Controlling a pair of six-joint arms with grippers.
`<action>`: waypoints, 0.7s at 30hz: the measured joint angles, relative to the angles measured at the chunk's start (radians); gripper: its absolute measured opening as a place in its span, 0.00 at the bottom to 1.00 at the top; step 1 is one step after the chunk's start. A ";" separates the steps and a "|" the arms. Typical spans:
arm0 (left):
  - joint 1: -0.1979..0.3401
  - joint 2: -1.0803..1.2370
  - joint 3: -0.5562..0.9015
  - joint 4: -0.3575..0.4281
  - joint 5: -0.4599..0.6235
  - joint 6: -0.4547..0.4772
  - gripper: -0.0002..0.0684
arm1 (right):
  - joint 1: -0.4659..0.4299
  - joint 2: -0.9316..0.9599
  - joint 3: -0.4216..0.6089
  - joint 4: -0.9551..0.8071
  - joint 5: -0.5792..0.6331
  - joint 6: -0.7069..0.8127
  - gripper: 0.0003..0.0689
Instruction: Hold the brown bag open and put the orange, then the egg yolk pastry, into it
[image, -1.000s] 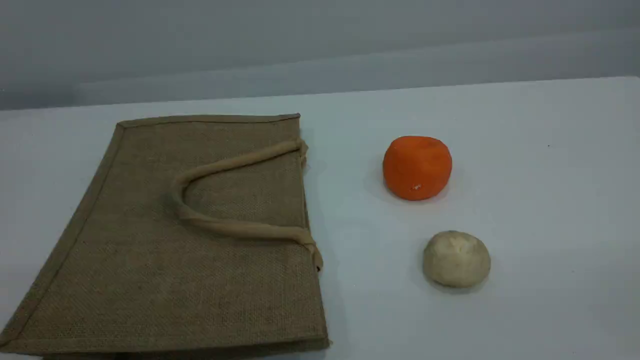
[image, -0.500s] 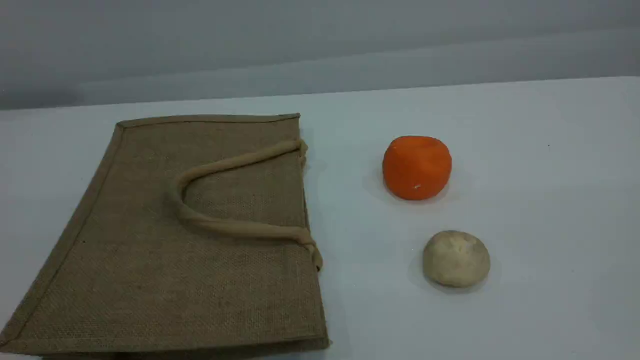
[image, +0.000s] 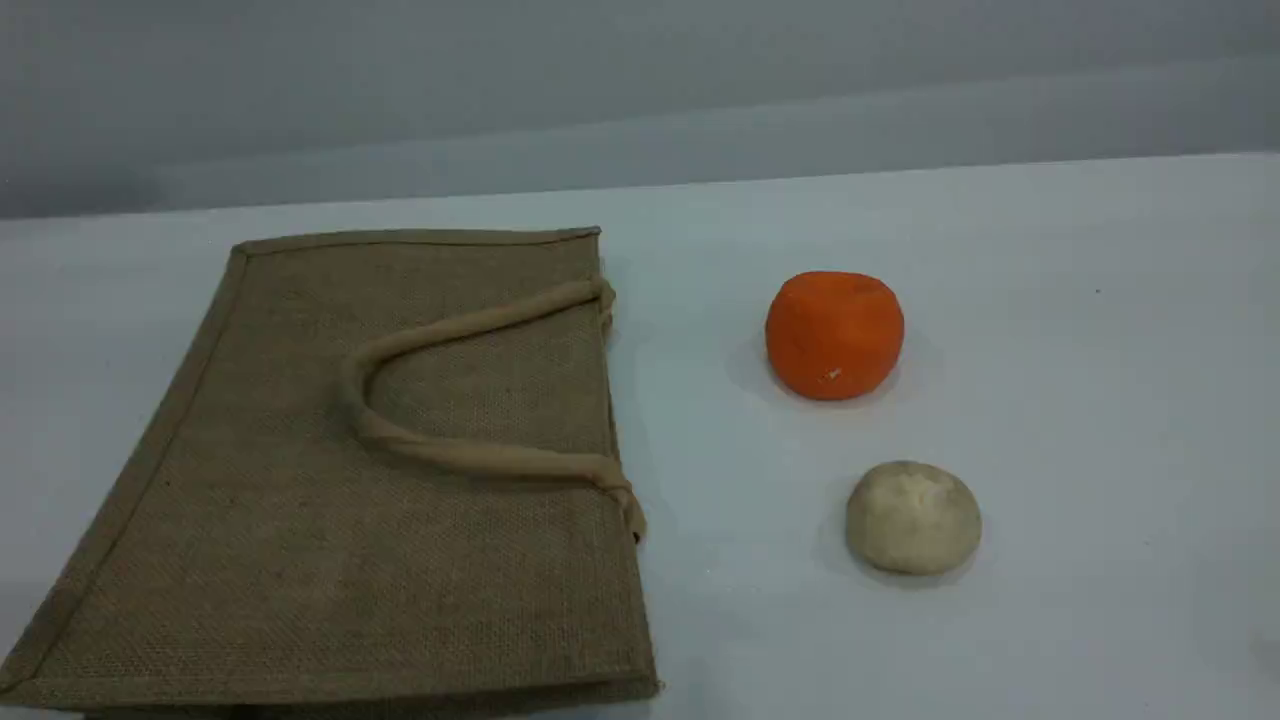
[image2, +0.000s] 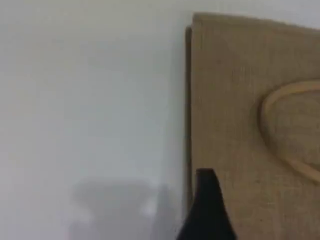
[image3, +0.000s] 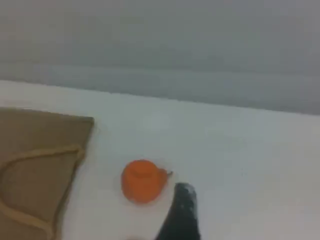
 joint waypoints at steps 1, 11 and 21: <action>0.000 0.029 -0.004 -0.013 -0.007 0.007 0.70 | 0.000 0.025 -0.004 0.000 0.000 0.000 0.85; -0.002 0.278 -0.103 -0.046 -0.023 0.029 0.70 | 0.000 0.211 -0.005 0.003 -0.071 0.000 0.85; -0.126 0.481 -0.233 -0.041 -0.047 -0.009 0.70 | 0.000 0.293 -0.005 0.003 -0.090 -0.001 0.85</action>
